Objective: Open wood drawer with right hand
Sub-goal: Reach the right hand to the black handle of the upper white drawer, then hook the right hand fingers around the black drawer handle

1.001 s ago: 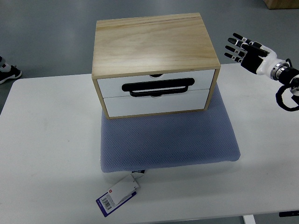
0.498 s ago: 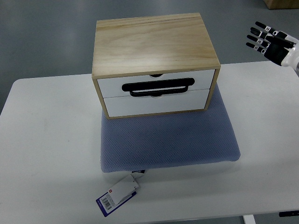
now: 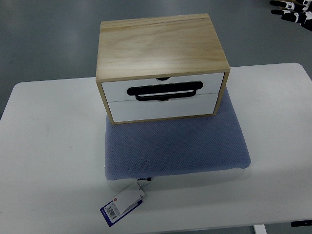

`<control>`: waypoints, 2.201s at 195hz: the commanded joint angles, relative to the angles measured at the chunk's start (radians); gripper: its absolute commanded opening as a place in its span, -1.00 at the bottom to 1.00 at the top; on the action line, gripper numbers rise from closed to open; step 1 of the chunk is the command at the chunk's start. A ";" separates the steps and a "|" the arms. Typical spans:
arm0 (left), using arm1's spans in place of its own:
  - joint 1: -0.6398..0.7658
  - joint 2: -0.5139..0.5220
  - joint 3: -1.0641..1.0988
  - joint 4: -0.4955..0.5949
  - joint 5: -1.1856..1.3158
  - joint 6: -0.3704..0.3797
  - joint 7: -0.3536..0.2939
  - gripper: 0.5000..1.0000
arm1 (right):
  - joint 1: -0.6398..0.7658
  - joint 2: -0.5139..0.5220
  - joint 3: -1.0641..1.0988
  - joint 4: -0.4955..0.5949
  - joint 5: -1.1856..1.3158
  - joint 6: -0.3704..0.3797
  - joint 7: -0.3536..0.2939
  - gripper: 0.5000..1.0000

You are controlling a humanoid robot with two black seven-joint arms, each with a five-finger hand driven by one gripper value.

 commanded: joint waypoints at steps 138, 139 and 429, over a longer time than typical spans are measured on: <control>0.000 0.000 0.000 0.001 0.000 0.000 0.000 1.00 | 0.082 0.189 0.012 0.559 -0.719 0.000 -0.129 0.74; 0.000 0.000 0.000 0.001 0.000 0.000 0.000 1.00 | 0.084 0.193 0.008 0.559 -0.726 0.000 -0.132 0.75; 0.000 0.000 0.000 0.000 0.000 0.000 0.000 1.00 | 0.119 0.384 -0.141 0.272 -0.797 0.000 -0.192 0.74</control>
